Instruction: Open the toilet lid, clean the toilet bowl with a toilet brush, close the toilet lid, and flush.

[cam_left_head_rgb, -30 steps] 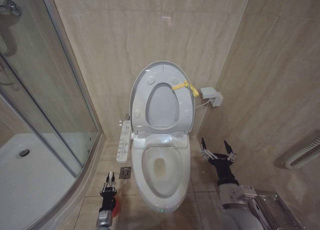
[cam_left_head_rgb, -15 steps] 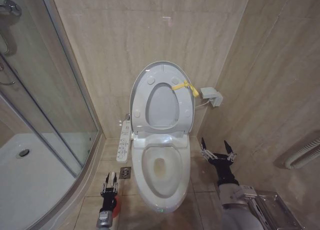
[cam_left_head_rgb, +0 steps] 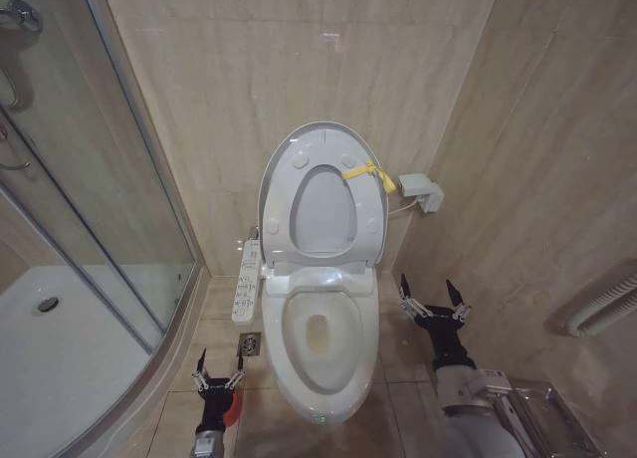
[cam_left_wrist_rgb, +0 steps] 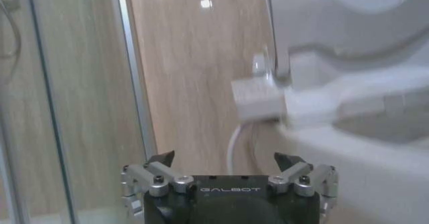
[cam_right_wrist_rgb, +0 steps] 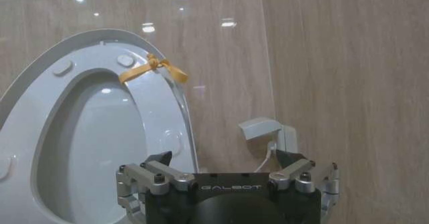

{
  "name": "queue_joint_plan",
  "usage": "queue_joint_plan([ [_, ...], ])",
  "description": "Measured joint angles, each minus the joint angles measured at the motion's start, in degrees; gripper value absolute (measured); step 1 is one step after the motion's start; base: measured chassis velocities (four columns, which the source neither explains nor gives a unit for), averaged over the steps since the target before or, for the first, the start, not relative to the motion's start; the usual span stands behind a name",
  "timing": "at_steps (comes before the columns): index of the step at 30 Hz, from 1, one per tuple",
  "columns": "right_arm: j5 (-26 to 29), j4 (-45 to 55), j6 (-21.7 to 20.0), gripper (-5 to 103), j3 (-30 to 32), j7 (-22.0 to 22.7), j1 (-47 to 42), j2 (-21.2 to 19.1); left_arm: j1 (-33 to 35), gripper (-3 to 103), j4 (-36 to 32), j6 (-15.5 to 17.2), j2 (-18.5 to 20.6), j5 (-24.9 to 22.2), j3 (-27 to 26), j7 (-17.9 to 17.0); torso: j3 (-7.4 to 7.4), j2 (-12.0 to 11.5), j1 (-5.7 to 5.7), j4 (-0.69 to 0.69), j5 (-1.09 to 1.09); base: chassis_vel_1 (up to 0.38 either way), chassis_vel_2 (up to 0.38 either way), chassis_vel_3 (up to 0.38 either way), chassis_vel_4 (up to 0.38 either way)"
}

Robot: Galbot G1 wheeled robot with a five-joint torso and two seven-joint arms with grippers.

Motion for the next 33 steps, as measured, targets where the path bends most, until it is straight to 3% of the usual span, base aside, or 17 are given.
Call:
queue_joint_plan([
  [1,0.0,0.0,0.0,100,0.0,0.0,0.0,0.0,1.2,99,-2.4,0.7,0.3,0.0,-0.3,-0.1,0.0,0.0,0.0,0.0,0.01,0.0,0.0,0.0,0.0],
  [7,0.0,0.0,0.0,100,0.0,0.0,0.0,0.0,7.2,99,-14.7,3.9,1.8,1.4,-2.4,-0.2,0.0,0.0,0.0,0.0,0.0,0.0,0.0,0.0,0.0],
  [12,0.0,0.0,0.0,100,0.0,0.0,0.0,0.0,10.2,100,-20.8,5.7,2.6,2.3,-4.0,-0.2,0.0,0.0,0.0,0.0,0.0,0.0,0.0,0.0,0.0],
  [20,0.0,0.0,0.0,100,0.0,0.0,0.0,0.0,17.4,100,-39.3,12.7,3.7,2.5,-6.7,0.1,0.0,0.0,0.0,-0.01,0.01,0.0,0.0,0.0,0.0],
  [23,0.0,0.0,0.0,100,0.0,0.0,0.0,0.0,19.3,100,-43.4,14.4,3.8,2.4,-7.2,0.2,0.0,0.0,0.0,0.0,0.0,0.0,0.0,0.0,0.0],
  [31,0.0,0.0,0.0,100,0.0,0.0,0.0,0.0,25.5,101,-52.6,17.0,3.2,-0.3,-10.5,2.0,0.0,0.0,0.0,0.0,0.01,0.0,0.0,0.0,0.0],
  [33,0.0,0.0,0.0,100,0.0,0.0,0.0,0.0,27.2,97,-54.8,18.2,2.5,-2.8,-13.3,1.6,0.0,0.0,0.0,0.0,0.0,0.0,0.0,0.0,0.0],
])
